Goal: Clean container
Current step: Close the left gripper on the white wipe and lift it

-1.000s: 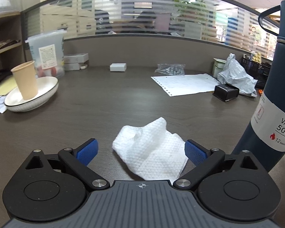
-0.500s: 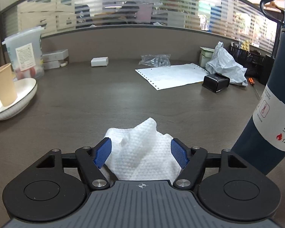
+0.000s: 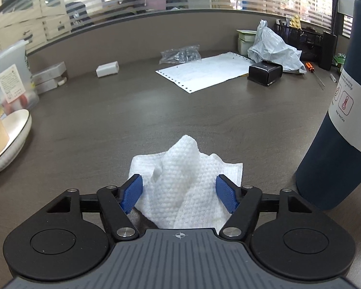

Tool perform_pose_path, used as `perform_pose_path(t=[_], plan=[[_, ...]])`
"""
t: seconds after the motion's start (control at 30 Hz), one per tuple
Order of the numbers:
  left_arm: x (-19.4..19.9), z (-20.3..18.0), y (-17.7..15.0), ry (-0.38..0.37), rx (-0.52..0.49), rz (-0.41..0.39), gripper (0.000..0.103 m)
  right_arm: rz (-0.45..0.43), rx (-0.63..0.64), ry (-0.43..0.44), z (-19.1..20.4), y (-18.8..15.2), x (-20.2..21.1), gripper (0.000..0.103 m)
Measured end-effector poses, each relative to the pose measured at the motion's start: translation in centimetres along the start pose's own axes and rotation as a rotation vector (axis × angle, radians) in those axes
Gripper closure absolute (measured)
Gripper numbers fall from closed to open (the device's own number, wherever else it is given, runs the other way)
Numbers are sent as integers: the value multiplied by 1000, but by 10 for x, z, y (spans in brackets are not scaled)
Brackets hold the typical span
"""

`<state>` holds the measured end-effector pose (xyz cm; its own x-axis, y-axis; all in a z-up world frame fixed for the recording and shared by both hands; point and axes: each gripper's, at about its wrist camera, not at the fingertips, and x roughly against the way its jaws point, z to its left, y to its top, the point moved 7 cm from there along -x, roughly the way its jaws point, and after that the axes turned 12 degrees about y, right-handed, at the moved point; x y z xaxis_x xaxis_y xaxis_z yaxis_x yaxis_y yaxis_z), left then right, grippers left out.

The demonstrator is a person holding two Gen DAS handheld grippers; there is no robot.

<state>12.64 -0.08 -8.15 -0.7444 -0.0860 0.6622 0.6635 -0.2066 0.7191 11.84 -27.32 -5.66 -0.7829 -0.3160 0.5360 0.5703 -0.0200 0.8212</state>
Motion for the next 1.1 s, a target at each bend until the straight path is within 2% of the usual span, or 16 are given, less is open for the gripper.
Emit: perform_pose_path(t=[0.23,0.33,0.53,0.6,0.8,0.97,1.1], plan=[[8,-1,-6,-34,9,20,44,4,5,0,1,0,-1,0],[13,-3,-9,-46,4,25,50,4,9,0,2,0,-1,0],[23,-5,-11,-85,11,33,72,-2,10,1,4,1,2,0],[26,-5,-12,-98,13,35,83,-4,14,1,6,1,3,0],[32,-12,-17,-125,9,23,88,-15,27,-3,10,1,8,0],[36,-6,-17,-138,55,8,90,-30,43,-4,14,2,14,0],[53,-1,-8,-167,95,-49,91,-50,41,7,15,5,21,0]])
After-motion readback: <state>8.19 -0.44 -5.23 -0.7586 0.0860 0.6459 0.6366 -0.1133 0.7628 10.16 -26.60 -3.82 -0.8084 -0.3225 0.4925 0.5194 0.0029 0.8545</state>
